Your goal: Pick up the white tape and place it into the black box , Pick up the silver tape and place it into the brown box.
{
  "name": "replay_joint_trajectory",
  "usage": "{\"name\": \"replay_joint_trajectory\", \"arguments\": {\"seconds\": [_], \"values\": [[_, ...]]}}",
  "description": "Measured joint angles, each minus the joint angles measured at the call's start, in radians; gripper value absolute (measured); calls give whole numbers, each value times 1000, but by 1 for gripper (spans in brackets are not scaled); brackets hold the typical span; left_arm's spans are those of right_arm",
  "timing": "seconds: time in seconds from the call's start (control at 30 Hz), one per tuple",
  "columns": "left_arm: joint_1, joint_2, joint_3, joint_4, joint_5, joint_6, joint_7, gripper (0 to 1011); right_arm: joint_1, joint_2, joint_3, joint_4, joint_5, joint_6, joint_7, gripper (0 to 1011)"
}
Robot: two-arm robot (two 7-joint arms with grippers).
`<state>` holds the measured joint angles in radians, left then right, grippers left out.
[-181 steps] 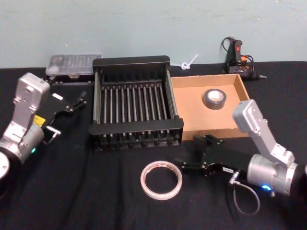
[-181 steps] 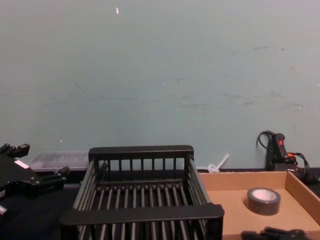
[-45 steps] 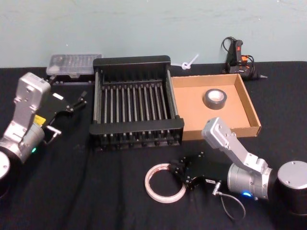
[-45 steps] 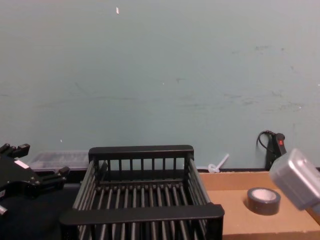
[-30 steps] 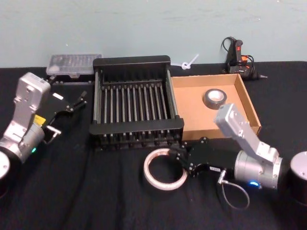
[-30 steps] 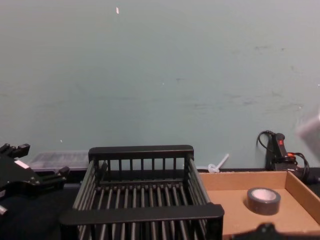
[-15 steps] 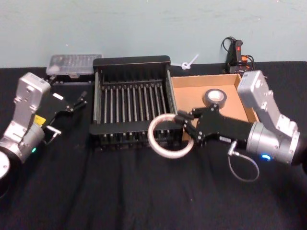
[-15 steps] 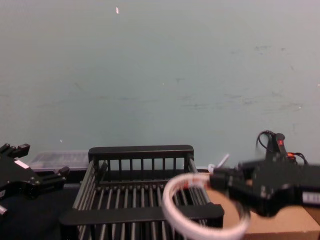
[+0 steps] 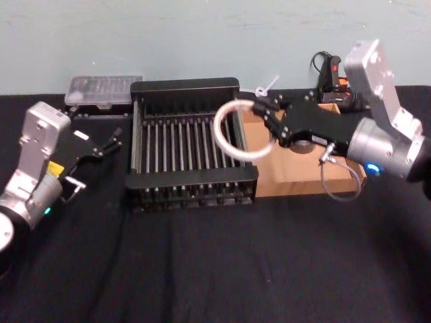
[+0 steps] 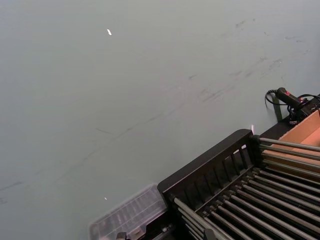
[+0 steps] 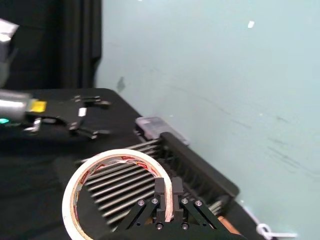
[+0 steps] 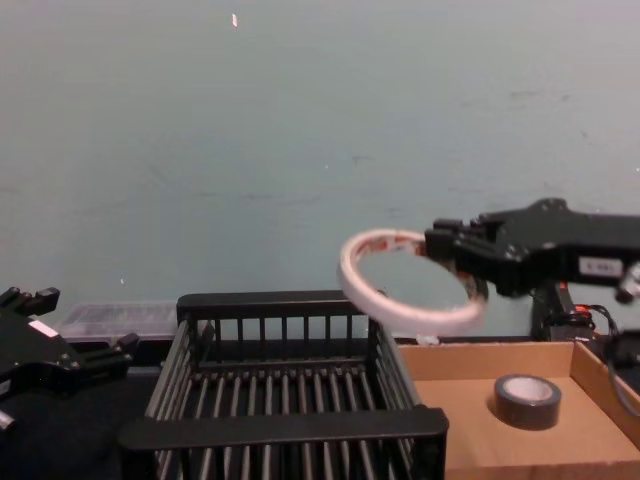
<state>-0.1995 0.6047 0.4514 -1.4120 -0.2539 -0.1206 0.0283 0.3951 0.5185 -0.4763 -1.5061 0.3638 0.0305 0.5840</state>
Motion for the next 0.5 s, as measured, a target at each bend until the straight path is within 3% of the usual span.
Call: {"name": "replay_joint_trajectory", "arguments": {"seconds": [0.5], "values": [[0,0,0,0,0,0,0,1001,173,-141,-44,214,-27,128,-54,90]]}}
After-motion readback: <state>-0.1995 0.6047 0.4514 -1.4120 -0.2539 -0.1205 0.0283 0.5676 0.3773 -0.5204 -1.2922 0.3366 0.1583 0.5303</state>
